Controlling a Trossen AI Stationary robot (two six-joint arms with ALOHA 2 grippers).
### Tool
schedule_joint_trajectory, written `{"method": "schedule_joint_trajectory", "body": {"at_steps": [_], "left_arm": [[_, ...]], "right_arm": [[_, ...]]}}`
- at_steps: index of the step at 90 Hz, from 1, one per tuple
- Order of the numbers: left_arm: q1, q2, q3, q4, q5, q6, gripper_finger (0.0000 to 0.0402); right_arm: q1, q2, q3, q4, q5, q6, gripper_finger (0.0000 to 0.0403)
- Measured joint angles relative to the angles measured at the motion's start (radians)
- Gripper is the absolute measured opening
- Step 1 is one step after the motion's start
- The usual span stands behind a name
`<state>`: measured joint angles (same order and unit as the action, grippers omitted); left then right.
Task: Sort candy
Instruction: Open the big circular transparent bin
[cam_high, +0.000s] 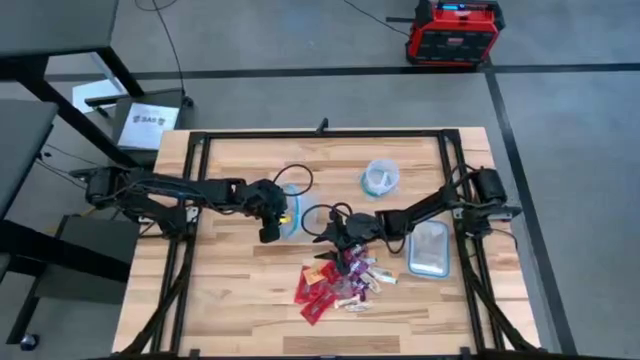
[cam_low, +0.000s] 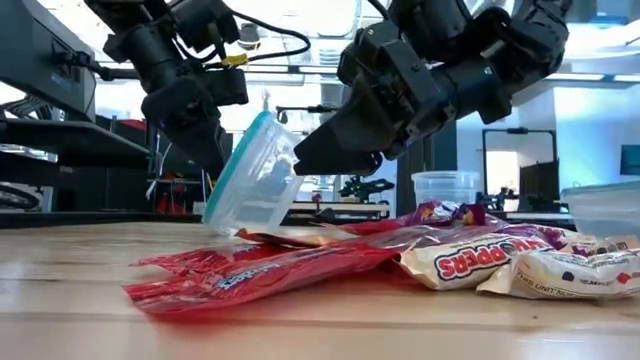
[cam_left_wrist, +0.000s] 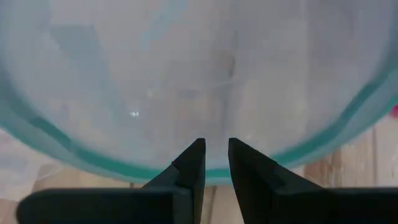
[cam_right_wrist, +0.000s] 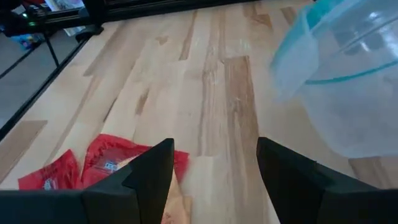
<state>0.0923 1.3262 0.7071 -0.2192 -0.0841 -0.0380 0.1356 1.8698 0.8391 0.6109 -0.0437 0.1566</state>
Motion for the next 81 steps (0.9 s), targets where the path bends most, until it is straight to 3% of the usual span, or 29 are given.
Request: {"method": "schedule_joint_trajectory", "body": {"at_steps": [25,81], "left_arm": [[-0.002,0.0,0.0,0.001,0.0,0.005,0.0057],[-0.002,0.0,0.0,0.0,0.0,-0.002,0.0057]], "right_arm": [[0.0,0.0,0.0,0.005,0.0,-0.101,0.0214],[0.002,0.0,0.0,0.018,0.0,-0.105,0.0214]]}}
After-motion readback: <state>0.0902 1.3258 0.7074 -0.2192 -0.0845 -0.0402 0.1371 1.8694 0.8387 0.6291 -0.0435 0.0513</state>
